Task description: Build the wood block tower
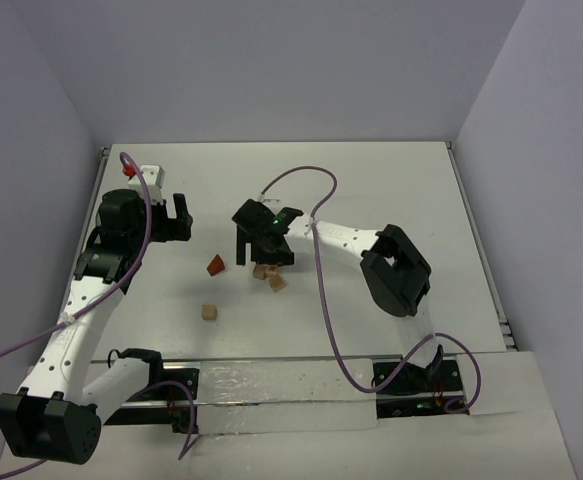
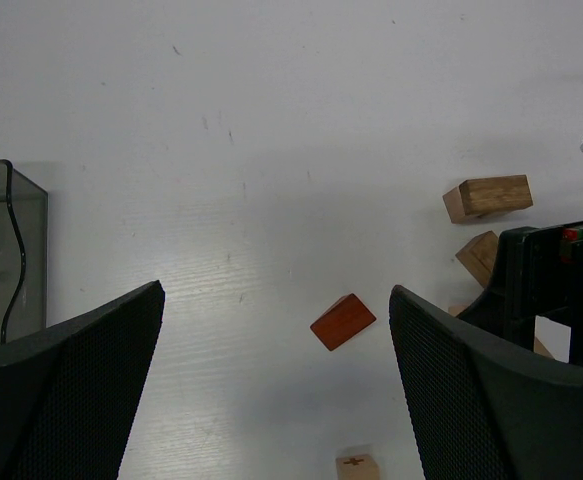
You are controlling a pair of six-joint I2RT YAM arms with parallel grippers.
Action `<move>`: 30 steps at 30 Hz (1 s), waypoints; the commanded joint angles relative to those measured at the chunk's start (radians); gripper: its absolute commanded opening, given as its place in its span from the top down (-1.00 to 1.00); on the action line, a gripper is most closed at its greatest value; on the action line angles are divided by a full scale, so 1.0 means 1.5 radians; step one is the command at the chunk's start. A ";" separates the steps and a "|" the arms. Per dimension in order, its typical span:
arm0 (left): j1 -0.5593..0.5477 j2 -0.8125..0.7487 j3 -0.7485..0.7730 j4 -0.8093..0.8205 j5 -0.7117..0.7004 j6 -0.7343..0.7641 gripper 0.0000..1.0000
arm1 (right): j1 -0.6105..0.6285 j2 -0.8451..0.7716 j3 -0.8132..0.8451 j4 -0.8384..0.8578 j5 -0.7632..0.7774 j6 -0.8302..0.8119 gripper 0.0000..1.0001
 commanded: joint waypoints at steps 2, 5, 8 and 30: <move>0.004 -0.003 0.022 0.027 0.013 0.001 -0.99 | -0.011 0.022 0.017 -0.018 0.035 0.011 -0.98; 0.004 -0.002 0.020 0.027 0.014 0.001 -0.98 | -0.011 0.019 0.013 -0.016 0.029 0.007 -0.98; 0.004 -0.002 0.021 0.028 0.017 0.001 -0.98 | -0.011 0.016 0.009 -0.015 0.026 0.002 -0.98; 0.004 0.006 0.021 0.029 0.031 0.002 -0.98 | -0.009 -0.021 -0.077 0.046 0.000 -0.055 -0.99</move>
